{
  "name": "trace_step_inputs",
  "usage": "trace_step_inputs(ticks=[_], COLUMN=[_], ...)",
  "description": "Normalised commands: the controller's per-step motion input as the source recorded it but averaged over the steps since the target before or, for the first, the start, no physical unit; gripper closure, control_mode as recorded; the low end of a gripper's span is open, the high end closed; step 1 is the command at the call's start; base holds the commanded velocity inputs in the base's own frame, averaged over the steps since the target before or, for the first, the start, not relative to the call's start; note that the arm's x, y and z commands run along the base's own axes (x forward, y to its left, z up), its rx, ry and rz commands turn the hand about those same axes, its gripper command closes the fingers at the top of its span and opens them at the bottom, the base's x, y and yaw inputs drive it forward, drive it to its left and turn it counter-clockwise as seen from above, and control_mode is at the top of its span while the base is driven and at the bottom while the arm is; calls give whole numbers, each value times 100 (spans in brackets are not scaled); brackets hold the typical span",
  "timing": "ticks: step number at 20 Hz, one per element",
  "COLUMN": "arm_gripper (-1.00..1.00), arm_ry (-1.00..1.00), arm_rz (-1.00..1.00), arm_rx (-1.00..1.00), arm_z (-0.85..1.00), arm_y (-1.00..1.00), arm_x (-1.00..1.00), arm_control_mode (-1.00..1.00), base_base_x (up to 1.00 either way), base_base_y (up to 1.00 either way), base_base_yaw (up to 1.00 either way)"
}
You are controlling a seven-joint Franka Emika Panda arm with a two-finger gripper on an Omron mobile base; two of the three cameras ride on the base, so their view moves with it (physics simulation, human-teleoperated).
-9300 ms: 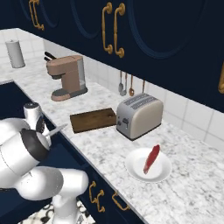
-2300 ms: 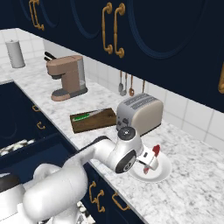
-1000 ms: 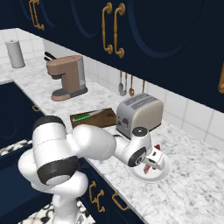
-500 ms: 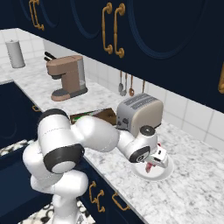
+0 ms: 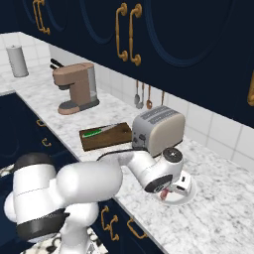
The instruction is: Pick up the knife from the drawer and place it on the cutting board. Then place the meat from the plate to the cutting board.
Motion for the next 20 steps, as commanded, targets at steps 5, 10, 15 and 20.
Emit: trace_step_inputs(ticks=[5, 10, 15, 20], arm_gripper=[100, 100, 100, 100], arm_ry=[-4, 0, 0, 4], arm_rz=[2, 0, 0, 0], arm_rx=[0, 0, 0, 0], arm_z=[44, 42, 56, 17], arm_y=[98, 100, 100, 100], arm_x=[-42, -1, 43, 77], arm_control_mode=[-100, -100, -100, -100], base_base_x=[0, 0, 0, 0], base_base_y=[0, 0, 0, 0], base_base_yaw=[0, 0, 0, 0])
